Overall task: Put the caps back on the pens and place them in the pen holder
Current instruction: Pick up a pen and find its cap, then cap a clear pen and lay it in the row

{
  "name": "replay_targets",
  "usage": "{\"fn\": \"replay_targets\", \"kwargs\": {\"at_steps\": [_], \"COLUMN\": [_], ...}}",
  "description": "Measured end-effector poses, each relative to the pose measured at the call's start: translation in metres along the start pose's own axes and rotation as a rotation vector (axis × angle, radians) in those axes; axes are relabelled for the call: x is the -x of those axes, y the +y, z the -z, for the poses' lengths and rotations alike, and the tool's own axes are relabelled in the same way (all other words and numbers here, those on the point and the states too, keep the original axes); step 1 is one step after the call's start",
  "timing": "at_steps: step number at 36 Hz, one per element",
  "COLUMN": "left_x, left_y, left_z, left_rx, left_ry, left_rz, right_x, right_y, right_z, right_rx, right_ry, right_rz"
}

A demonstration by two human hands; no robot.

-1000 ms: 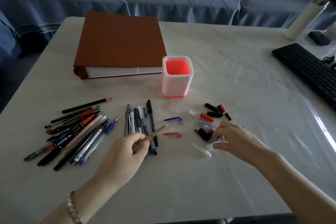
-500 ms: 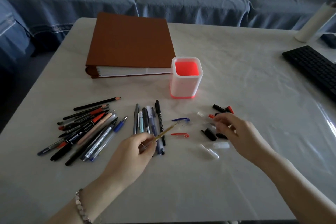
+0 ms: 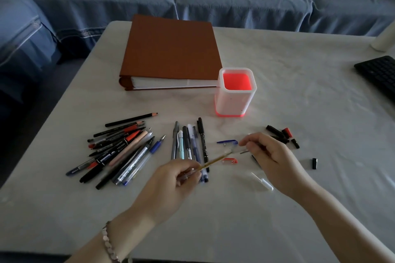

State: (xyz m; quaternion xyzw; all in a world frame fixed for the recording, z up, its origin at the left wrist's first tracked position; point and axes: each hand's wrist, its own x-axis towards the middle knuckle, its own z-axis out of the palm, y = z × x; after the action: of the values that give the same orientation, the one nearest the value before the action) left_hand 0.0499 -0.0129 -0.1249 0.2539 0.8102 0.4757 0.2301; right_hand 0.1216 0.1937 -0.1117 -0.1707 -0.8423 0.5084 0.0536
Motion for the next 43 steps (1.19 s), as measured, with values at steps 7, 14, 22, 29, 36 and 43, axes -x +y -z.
{"fn": "replay_targets", "kwargs": {"at_steps": [7,14,22,29,36,43], "left_x": [0.0,0.001,0.003,0.005,-0.007,-0.003], "left_y": [0.0,0.01,0.023,0.009,-0.051,-0.065], "left_z": [0.0,0.005,0.018,0.021,0.04,0.034], "left_rx": [-0.07,-0.078,0.405,0.102,-0.703,-0.929], "left_ry": [-0.03,-0.026,-0.233,-0.02,0.309,0.286], "left_rz": [-0.12,-0.114,0.264,0.033,-0.068,-0.034], "right_x": [0.004,0.01,0.008,0.0,-0.018,-0.061], "right_y": [-0.008,-0.015,-0.031,-0.029,-0.02,-0.019], "right_z": [-0.008,-0.017,-0.024,-0.052,-0.059,-0.067], "right_rx": [-0.027,-0.013,-0.064,-0.694,-0.576,-0.224], "right_ry": [-0.147,-0.152,-0.145,-0.113,0.06,0.13], "right_rz": [-0.008,0.05,0.143,-0.152,-0.231,-0.136]}}
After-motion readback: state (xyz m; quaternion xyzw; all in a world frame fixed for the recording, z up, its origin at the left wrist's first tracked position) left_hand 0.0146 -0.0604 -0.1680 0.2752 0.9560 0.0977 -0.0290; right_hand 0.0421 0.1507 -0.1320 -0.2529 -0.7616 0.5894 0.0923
